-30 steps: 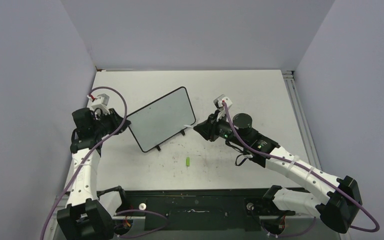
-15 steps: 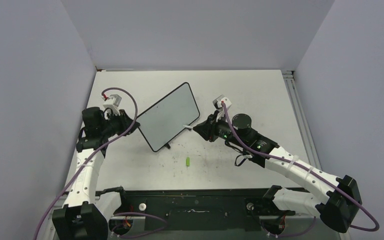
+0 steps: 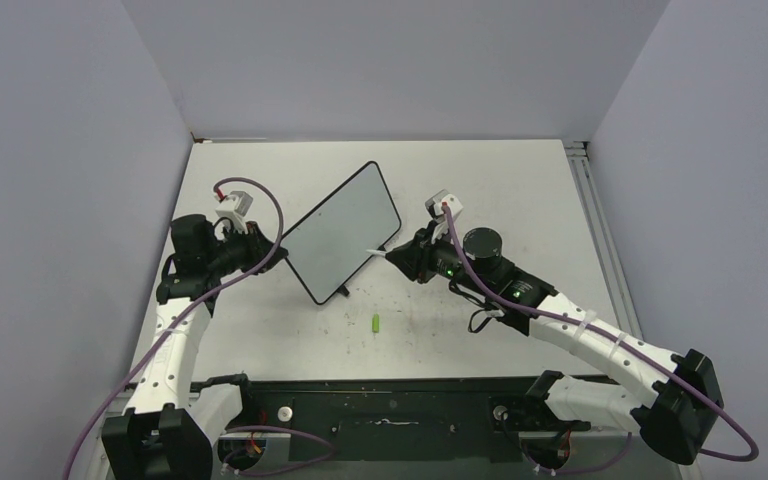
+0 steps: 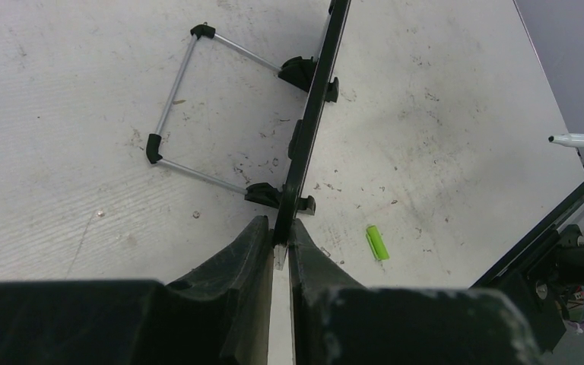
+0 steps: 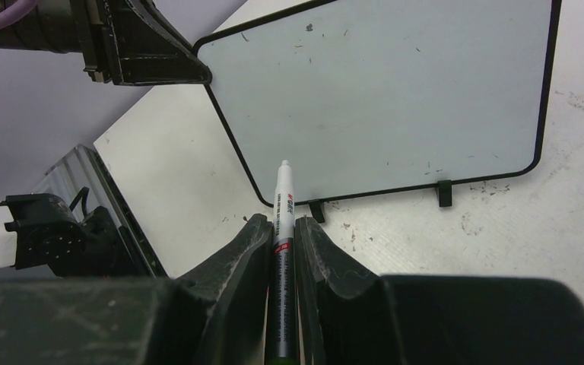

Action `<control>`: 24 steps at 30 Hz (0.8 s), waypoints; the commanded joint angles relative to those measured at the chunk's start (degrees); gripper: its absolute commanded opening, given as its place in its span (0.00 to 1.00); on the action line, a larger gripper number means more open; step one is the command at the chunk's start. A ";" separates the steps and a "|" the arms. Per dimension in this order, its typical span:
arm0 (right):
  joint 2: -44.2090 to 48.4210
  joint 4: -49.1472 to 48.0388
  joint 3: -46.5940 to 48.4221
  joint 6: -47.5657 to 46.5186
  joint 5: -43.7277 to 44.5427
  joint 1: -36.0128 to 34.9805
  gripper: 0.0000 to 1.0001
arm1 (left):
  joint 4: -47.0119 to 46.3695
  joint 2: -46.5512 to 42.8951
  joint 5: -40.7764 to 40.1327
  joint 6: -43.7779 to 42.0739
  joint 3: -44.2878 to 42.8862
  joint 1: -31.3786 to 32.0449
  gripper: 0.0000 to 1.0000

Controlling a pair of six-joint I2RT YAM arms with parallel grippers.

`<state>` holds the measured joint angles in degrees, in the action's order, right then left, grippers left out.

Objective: Write a sentence on the whiteboard
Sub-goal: Adjust the whiteboard at the center of the board.

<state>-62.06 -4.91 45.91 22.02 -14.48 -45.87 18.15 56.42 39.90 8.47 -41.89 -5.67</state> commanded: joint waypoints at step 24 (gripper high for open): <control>-5.46 -6.85 3.14 -1.62 1.38 -4.31 0.08 | -2.54 0.83 5.33 1.58 -2.19 -2.20 0.41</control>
<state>-66.48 -7.44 45.98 21.56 -13.85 -49.32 20.12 57.17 41.15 8.91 -41.91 -7.62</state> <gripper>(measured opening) 0.160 0.421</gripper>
